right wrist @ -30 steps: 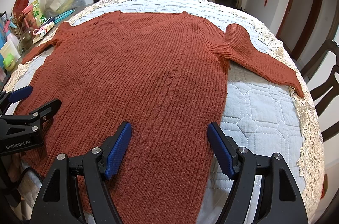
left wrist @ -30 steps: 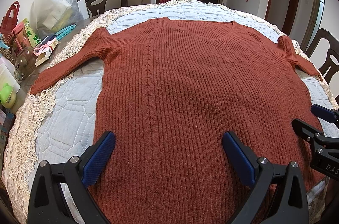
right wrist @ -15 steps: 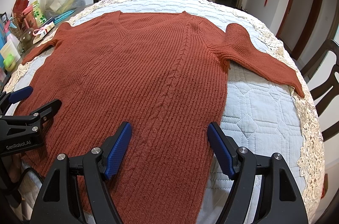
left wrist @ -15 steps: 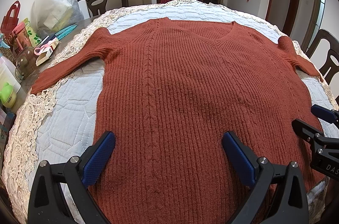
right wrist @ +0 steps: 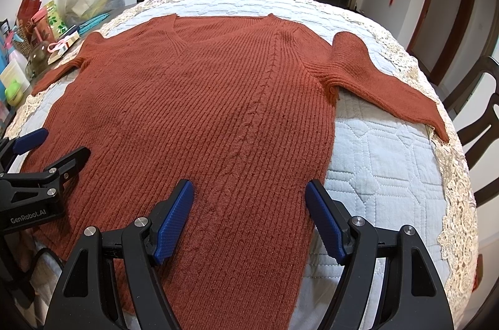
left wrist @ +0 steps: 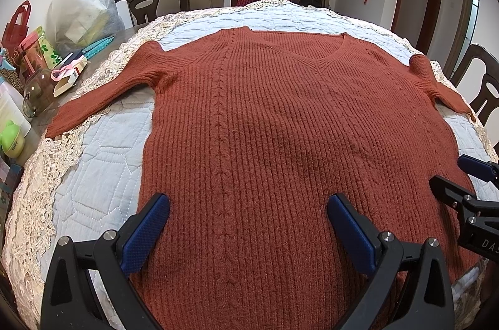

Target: Fold small clothes

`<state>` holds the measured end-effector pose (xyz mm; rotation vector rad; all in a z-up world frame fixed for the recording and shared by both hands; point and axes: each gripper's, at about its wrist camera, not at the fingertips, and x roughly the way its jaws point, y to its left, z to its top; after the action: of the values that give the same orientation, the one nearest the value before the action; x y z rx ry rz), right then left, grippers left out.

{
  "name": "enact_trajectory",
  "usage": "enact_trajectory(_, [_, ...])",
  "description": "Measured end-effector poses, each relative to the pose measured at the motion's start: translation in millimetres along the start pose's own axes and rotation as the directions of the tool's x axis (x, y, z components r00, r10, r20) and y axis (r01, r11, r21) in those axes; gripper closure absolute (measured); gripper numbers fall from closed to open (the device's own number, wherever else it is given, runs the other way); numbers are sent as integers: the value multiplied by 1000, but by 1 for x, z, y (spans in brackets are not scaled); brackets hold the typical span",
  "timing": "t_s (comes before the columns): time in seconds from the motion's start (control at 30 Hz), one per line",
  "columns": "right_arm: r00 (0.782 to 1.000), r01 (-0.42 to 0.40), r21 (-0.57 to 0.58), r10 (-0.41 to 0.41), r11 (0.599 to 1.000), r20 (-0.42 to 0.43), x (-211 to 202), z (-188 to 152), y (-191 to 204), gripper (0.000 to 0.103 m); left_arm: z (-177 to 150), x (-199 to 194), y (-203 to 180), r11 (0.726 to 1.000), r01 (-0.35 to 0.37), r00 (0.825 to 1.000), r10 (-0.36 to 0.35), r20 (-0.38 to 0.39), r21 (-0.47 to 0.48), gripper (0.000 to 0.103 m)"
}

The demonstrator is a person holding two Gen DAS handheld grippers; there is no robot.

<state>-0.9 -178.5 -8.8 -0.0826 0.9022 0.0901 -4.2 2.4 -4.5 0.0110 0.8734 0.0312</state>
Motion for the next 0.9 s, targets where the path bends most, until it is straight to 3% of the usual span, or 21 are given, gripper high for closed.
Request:
enact_trajectory(0.43, [1000,-5,-25,6,1000,28,-2,-4,3,29,0,-4,-1,999,27,1000,-26,-6,40,1])
enact_trajectory(0.9, [997,-73,-16,74,997,24,-8,-1,1,29,1,-9,1,1000,19,1000,-19,3,18,8])
